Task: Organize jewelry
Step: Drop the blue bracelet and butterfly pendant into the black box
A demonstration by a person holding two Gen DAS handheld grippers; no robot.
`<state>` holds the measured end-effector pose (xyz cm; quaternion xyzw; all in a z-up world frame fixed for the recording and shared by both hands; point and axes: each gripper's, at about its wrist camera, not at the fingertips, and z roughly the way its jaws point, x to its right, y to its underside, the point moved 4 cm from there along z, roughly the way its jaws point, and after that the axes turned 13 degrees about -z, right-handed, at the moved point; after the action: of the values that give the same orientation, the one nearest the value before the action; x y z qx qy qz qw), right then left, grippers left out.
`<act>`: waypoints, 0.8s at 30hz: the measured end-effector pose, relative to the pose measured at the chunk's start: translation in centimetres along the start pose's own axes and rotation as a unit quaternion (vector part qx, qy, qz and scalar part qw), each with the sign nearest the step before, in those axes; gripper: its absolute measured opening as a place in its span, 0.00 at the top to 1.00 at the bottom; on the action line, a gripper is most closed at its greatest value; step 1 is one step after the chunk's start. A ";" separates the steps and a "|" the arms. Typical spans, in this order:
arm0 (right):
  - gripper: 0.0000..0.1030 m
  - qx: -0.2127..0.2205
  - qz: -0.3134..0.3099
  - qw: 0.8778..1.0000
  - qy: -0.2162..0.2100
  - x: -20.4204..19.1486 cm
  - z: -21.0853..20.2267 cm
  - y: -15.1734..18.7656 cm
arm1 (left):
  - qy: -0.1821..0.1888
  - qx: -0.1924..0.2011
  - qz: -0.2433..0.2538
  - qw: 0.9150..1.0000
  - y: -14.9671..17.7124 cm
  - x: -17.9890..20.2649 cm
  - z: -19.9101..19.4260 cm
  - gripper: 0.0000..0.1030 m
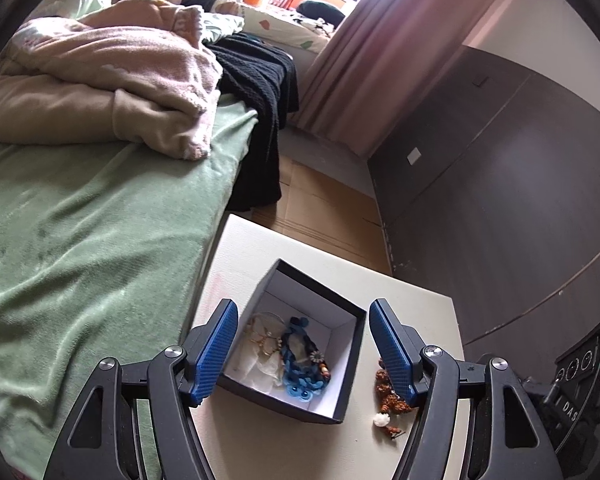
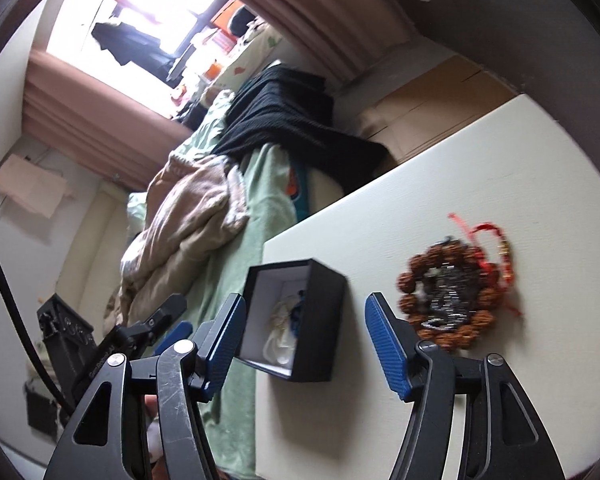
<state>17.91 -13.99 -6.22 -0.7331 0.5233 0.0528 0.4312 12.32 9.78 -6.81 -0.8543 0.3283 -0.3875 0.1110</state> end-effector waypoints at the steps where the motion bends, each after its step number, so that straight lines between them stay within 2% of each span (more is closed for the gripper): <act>1: 0.33 0.005 0.004 1.000 0.008 0.5 -0.7 -0.1 | 0.001 -0.001 0.005 1.000 0.3 0.4 0.0 0.33; 6: 0.32 0.018 0.018 0.999 0.032 2.4 -3.1 -0.3 | 0.003 -0.006 0.022 1.000 1.7 1.7 0.2 0.33; 15: 0.32 0.012 0.028 0.997 0.066 4.9 -5.2 0.0 | 0.002 -0.010 0.066 0.998 4.3 4.6 1.3 0.33; 18: 0.32 0.006 0.031 0.996 0.089 5.9 -5.6 0.1 | 0.001 -0.014 0.087 0.996 5.3 5.6 1.8 0.33; 24: 0.32 0.000 0.049 0.994 0.098 7.8 -6.0 0.2 | 0.001 -0.028 0.131 0.991 7.3 7.6 3.2 0.33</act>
<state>18.98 -23.74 -6.77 -0.7077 0.5988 0.0016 0.3748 14.94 -0.92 -7.74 -0.8062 0.4483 -0.3609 0.1371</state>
